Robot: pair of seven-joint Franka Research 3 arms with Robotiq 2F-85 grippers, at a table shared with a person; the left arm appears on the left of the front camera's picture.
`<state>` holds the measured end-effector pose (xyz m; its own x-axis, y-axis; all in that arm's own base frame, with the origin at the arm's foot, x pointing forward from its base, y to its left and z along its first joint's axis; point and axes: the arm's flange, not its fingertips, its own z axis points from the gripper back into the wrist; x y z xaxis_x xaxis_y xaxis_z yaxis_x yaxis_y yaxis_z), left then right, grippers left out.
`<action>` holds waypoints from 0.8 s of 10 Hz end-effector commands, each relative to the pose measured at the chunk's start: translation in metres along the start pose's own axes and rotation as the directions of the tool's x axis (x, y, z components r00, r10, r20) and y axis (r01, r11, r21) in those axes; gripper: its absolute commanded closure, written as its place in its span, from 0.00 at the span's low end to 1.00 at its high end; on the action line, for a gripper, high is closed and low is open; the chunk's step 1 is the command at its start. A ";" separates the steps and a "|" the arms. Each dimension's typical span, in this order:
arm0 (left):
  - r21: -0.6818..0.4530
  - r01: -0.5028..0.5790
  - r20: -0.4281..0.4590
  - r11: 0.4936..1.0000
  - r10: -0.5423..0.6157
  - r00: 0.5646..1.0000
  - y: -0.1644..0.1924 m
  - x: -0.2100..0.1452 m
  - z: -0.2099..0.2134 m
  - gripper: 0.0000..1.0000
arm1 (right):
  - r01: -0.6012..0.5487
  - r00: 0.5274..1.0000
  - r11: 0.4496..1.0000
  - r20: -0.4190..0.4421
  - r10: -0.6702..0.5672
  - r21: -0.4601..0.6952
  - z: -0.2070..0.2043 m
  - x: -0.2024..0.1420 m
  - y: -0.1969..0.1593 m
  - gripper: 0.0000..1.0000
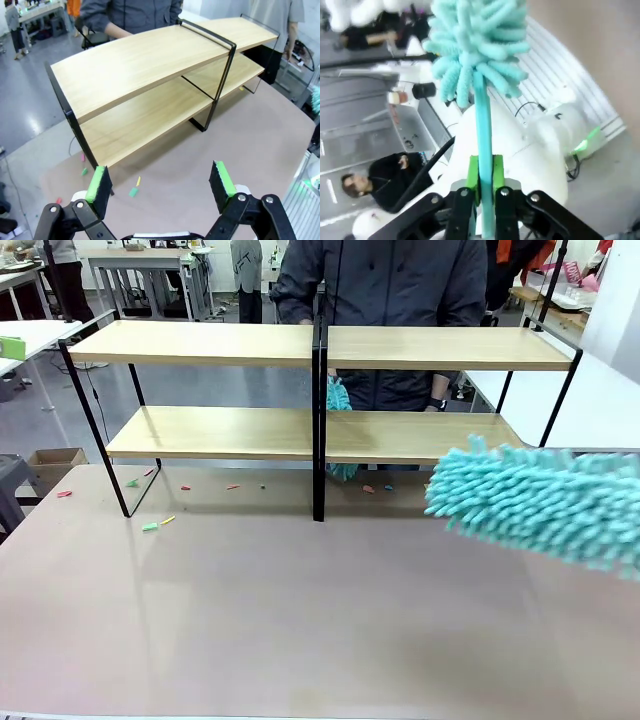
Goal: Clean the shelves.
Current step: Clean another randomly selected level of the Shelf with the Duster.
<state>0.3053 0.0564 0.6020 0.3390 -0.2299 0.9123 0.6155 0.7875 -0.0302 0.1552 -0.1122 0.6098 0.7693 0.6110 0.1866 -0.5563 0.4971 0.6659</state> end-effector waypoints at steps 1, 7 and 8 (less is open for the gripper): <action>-0.001 0.003 -0.003 1.000 -0.003 1.000 0.000 -0.001 -0.001 0.00 | -0.196 0.970 0.981 0.148 0.194 0.004 0.039 -0.028 0.010 0.88; -0.001 0.003 -0.003 1.000 -0.003 1.000 0.000 -0.001 -0.001 0.00 | -0.283 0.694 0.924 0.610 0.382 -0.257 0.093 -0.109 -0.035 0.88; -0.001 0.003 -0.003 1.000 -0.003 1.000 0.000 -0.001 -0.001 0.00 | -0.285 0.677 0.924 0.629 0.383 -0.255 0.090 -0.111 -0.037 0.88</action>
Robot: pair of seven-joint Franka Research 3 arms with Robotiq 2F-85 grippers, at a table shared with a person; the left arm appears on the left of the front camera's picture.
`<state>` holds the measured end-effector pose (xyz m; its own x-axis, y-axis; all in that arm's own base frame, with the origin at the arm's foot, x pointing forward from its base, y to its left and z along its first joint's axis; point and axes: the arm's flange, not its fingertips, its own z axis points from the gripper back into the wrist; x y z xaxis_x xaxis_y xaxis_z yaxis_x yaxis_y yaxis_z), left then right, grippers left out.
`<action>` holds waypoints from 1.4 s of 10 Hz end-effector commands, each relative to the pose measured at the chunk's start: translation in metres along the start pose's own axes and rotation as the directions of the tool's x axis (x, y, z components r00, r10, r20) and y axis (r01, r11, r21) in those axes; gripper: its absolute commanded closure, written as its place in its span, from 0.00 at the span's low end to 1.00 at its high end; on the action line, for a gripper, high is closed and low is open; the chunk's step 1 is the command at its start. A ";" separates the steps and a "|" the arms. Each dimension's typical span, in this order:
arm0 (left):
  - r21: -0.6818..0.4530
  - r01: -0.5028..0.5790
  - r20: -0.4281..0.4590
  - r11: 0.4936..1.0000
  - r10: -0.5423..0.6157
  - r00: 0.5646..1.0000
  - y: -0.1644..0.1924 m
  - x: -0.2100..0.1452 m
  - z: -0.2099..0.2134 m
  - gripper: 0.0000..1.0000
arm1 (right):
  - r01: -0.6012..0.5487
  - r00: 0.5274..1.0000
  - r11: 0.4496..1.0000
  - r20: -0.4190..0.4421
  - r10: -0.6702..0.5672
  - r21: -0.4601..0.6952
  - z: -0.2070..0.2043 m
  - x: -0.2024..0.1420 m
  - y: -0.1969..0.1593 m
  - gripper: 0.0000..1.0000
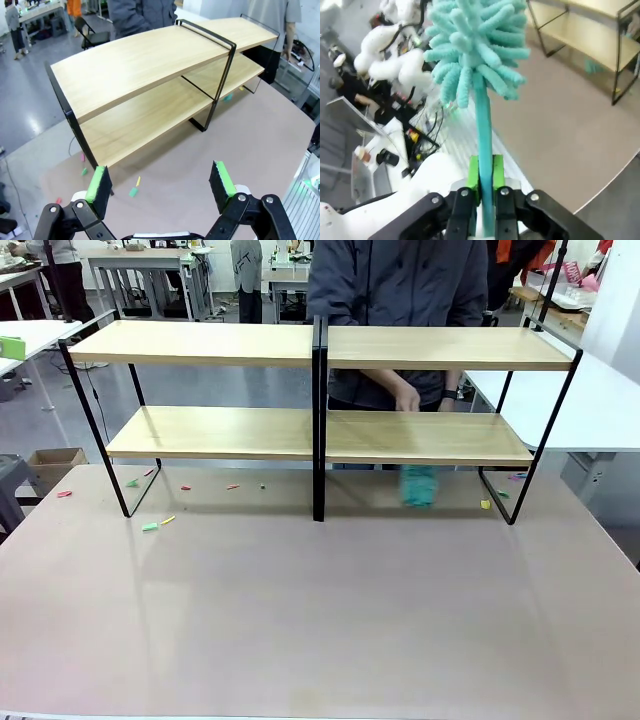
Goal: Clean the shelves.
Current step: Clean another randomly selected level of the Shelf with the Duster, then place the Duster on the table.
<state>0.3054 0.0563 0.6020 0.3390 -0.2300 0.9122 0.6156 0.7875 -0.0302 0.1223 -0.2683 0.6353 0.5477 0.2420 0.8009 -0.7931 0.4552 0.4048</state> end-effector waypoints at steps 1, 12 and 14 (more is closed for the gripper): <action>-0.001 0.003 -0.003 1.000 -0.003 1.000 0.000 -0.001 -0.001 0.00 | -0.005 0.998 1.000 -0.055 0.007 0.028 -0.003 0.008 0.008 0.88; -0.001 0.003 -0.003 1.000 -0.003 1.000 0.000 -0.001 -0.001 0.00 | -0.005 0.998 1.000 -0.055 0.007 0.028 -0.003 0.008 0.008 0.88; -0.001 0.003 -0.003 1.000 -0.003 1.000 0.000 -0.001 -0.001 0.00 | -0.005 0.998 1.000 -0.055 0.007 0.028 -0.003 0.008 0.008 0.88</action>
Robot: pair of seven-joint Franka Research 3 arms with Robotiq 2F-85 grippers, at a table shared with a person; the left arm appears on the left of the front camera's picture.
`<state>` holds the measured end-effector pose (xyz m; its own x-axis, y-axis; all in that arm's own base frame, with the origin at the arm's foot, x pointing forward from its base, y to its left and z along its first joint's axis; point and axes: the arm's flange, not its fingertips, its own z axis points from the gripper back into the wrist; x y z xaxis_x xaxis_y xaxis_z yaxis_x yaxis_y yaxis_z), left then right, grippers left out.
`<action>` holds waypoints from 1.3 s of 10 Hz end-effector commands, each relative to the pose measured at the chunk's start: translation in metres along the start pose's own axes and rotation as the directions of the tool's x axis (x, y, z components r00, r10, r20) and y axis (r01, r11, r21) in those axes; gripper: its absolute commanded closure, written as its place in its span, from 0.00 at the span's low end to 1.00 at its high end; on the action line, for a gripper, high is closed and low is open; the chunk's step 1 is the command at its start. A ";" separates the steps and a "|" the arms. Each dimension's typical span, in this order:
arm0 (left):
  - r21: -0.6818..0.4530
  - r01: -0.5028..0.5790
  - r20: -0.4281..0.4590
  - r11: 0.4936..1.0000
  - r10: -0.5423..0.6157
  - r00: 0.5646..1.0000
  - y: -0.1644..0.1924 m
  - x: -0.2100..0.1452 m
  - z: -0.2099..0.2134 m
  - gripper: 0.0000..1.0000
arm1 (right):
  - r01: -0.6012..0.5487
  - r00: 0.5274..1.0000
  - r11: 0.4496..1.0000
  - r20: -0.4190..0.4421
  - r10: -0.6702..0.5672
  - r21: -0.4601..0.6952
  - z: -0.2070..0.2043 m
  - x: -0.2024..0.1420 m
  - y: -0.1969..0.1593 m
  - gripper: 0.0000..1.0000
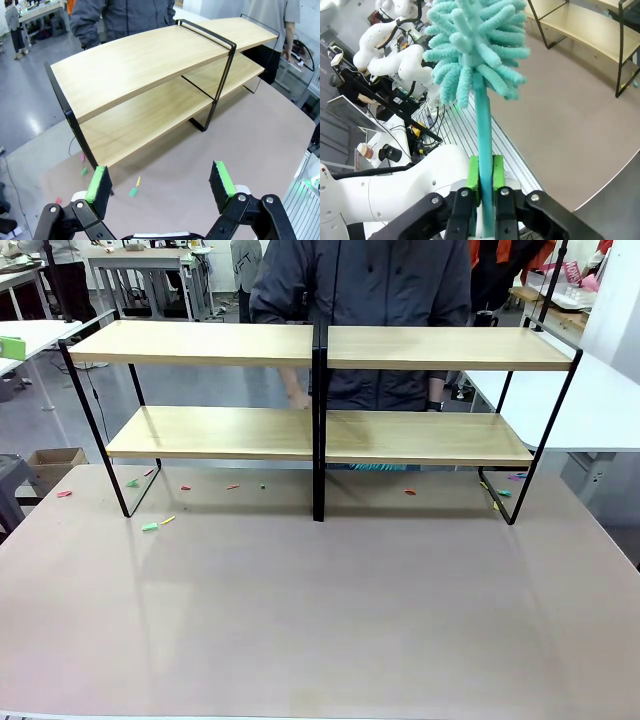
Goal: Clean the shelves.
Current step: Place the Duster on the table.
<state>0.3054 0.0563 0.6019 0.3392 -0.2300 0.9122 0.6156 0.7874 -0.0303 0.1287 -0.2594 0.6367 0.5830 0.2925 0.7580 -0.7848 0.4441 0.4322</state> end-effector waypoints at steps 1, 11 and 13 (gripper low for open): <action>-0.001 0.003 -0.003 1.000 -0.003 1.000 0.000 -0.001 -0.001 0.00 | -0.030 0.999 1.000 0.016 0.029 0.007 0.005 0.001 0.009 0.88; -0.495 -0.603 -0.451 0.625 0.408 0.794 -0.063 -0.156 -0.148 0.00 | 0.139 0.725 0.944 -0.680 0.108 0.299 -0.343 -0.027 -0.082 0.88; -0.500 -0.645 -0.425 0.578 0.485 0.764 -0.083 -0.171 -0.179 0.00 | 0.167 0.742 0.973 -0.670 -0.018 0.159 -0.371 -0.032 -0.118 0.88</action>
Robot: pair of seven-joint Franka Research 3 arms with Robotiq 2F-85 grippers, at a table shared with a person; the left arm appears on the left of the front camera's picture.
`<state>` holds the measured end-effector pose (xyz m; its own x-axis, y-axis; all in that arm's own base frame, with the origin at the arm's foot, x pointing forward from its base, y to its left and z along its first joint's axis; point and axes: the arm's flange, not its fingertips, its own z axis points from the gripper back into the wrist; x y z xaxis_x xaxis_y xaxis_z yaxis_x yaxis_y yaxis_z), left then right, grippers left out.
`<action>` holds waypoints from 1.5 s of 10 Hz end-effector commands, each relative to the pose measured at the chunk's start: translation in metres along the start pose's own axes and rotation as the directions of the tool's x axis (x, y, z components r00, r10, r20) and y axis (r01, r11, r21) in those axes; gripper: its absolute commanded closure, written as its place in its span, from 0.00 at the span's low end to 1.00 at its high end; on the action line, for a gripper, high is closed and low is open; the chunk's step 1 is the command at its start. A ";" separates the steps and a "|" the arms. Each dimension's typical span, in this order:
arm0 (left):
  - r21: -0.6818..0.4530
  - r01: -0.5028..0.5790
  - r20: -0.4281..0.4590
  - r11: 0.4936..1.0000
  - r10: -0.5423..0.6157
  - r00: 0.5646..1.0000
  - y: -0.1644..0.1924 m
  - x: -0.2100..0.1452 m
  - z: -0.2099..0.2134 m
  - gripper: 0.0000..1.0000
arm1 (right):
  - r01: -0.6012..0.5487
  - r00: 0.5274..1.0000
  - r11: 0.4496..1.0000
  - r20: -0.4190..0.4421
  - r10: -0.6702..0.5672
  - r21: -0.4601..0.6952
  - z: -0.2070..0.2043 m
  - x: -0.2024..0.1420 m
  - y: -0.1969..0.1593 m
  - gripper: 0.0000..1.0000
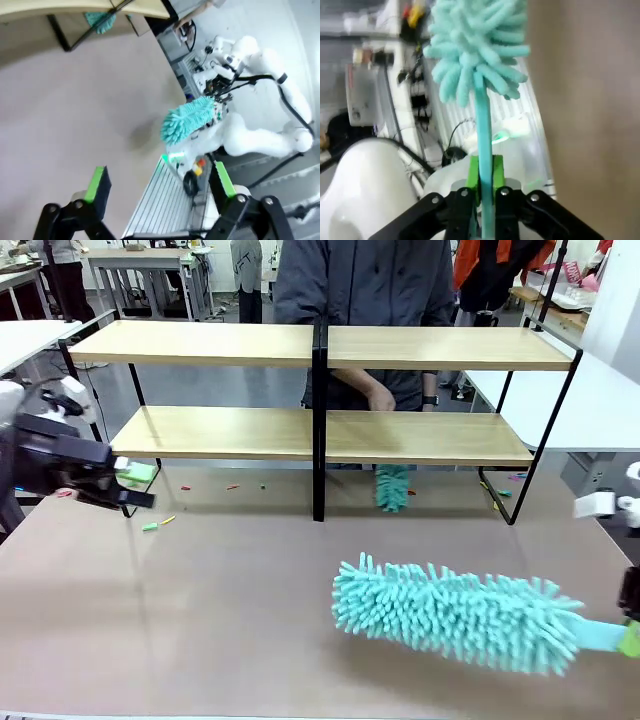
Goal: Clean the shelves.
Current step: Place the Duster on the table.
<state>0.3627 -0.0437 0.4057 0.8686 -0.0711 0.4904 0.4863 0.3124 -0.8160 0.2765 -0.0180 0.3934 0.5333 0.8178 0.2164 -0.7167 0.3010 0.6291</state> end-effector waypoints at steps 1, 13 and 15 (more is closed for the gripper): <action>0.085 -0.001 -0.108 0.996 0.010 0.994 0.001 -0.048 -0.046 0.00 | 0.073 0.991 0.997 0.113 -0.070 -0.016 -0.013 0.013 -0.026 0.88; 0.000 0.000 0.000 1.000 0.000 1.000 0.000 0.000 0.000 0.00 | 0.319 0.825 0.884 0.560 -0.082 -0.342 0.089 -0.023 -0.051 0.08; 0.000 0.000 0.000 1.000 0.000 1.000 0.000 0.000 0.000 0.00 | 0.206 0.811 0.973 0.575 -0.110 -0.105 0.102 -0.046 -0.009 0.00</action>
<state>0.3626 -0.0414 0.4046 0.8761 -0.0889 0.4738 0.4744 0.3346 -0.8143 0.3212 -0.1177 0.4503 0.7637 0.3510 0.5418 -0.6236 0.6179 0.4788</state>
